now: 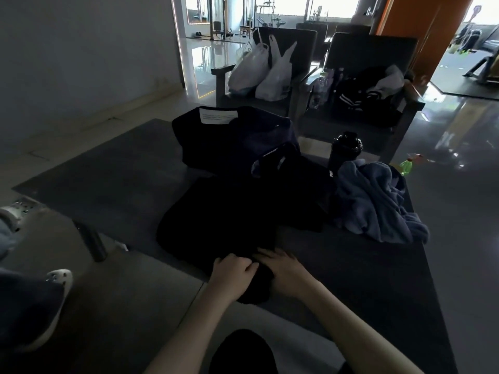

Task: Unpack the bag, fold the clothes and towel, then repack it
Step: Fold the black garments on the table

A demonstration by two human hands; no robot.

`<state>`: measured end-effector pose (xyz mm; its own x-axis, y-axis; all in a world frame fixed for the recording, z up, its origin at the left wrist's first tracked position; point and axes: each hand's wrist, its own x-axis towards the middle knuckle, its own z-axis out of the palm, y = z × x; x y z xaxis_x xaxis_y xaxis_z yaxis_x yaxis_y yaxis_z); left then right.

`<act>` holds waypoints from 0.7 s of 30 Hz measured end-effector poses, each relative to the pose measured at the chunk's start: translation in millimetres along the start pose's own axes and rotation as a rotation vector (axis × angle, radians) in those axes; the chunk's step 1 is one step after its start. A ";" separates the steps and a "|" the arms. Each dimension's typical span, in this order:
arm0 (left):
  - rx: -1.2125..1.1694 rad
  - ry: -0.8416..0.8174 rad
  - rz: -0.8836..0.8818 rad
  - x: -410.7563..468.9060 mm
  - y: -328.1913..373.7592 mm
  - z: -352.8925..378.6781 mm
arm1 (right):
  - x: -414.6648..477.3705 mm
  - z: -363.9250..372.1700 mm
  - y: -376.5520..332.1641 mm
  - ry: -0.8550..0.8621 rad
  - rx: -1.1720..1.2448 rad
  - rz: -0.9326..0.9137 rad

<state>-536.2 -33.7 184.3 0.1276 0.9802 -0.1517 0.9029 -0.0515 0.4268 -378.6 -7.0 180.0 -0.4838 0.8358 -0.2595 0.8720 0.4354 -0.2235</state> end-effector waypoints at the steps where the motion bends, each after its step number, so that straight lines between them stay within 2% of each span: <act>1: -0.025 -0.006 0.011 -5.9 0.1 -0.8 | -1.1 6.0 1.2 0.020 0.004 0.013; 6: -0.034 0.094 0.078 -16.2 -26.8 -18.5 | -21.0 12.2 12.4 0.143 0.198 0.038; 11: 0.287 -0.180 0.043 -9.0 -65.1 -26.5 | -46.8 9.4 28.7 0.215 0.202 0.162; 13: 0.344 -0.132 0.056 -10.5 -73.1 -16.6 | -54.1 2.5 30.3 0.213 0.112 0.216; 15: 0.320 0.024 0.093 -12.2 -76.0 -8.0 | -57.3 -4.1 26.2 0.191 0.020 0.235; 17: 0.283 0.114 0.130 -11.4 -76.9 -6.3 | -58.9 -8.2 20.7 0.159 -0.023 0.239; 19: 0.176 0.115 0.110 -11.1 -78.1 -13.9 | -58.8 -5.9 18.2 0.101 -0.057 0.227; 21: 0.046 0.085 0.068 -12.7 -74.2 -27.2 | -57.5 0.6 15.8 0.130 -0.106 0.176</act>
<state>-615.9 -37.1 178.7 0.1554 0.9867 -0.0473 0.9116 -0.1248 0.3916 -337.1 -48.4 190.8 -0.3160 0.9350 -0.1612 0.9483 0.3059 -0.0842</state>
